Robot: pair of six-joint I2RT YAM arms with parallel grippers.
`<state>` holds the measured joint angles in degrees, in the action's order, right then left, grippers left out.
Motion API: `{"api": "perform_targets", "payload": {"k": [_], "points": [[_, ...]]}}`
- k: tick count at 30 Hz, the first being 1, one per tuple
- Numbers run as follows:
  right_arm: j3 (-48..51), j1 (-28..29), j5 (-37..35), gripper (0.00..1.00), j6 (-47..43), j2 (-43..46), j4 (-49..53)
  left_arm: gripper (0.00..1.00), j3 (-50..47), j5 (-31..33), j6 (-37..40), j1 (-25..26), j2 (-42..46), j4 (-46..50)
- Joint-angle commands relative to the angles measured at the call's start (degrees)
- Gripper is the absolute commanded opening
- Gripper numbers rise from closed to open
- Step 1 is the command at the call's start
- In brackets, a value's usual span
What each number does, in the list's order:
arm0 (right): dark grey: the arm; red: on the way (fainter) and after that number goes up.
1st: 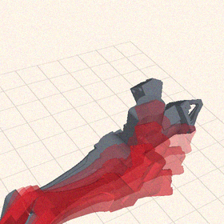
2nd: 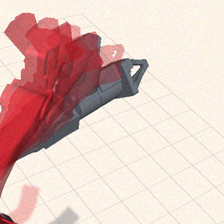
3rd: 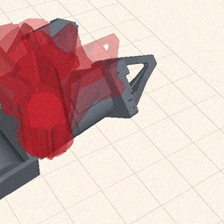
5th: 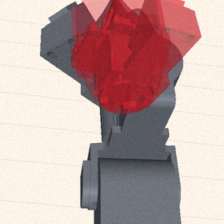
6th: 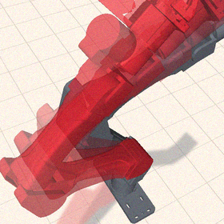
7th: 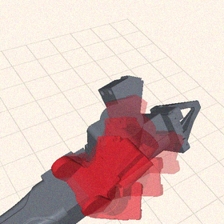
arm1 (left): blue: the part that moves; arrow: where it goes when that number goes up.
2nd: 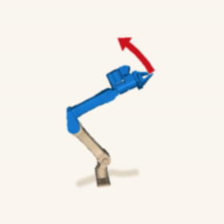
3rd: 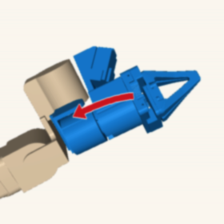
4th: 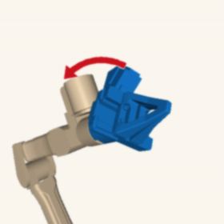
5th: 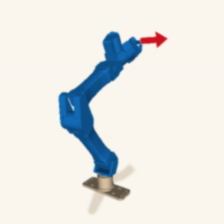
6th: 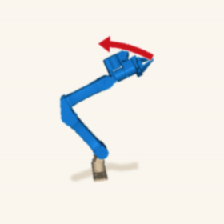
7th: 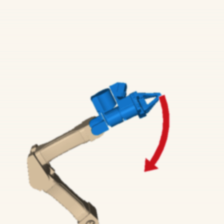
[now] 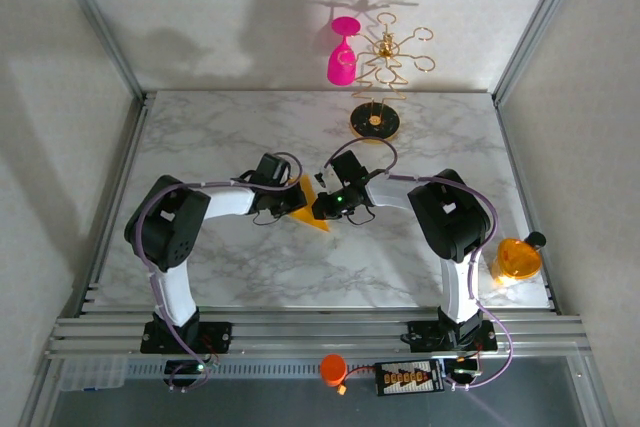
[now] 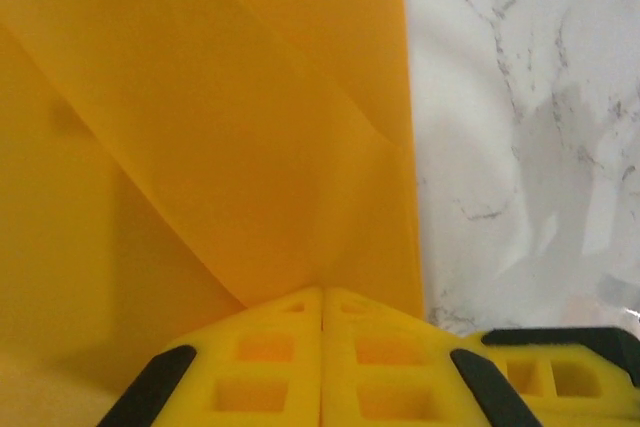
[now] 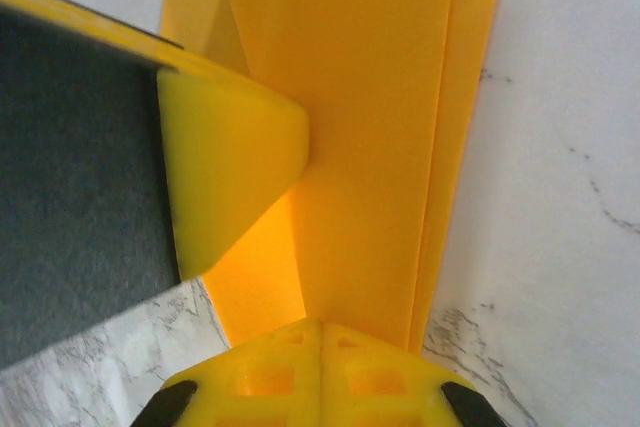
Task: Fold a paper plane with a square sheet of paper (pick it up from the middle)
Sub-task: Fourth fold the wing at the center of the table.
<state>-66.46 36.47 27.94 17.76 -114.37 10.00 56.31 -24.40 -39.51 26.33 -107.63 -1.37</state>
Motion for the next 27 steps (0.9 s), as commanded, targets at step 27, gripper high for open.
{"api": "perform_targets", "payload": {"k": [27], "points": [[5.2,-0.1,-5.9,0.04,0.2,-2.6,5.4,0.12,7.7,3.6,2.9,-14.7,5.6,6.5]]}}
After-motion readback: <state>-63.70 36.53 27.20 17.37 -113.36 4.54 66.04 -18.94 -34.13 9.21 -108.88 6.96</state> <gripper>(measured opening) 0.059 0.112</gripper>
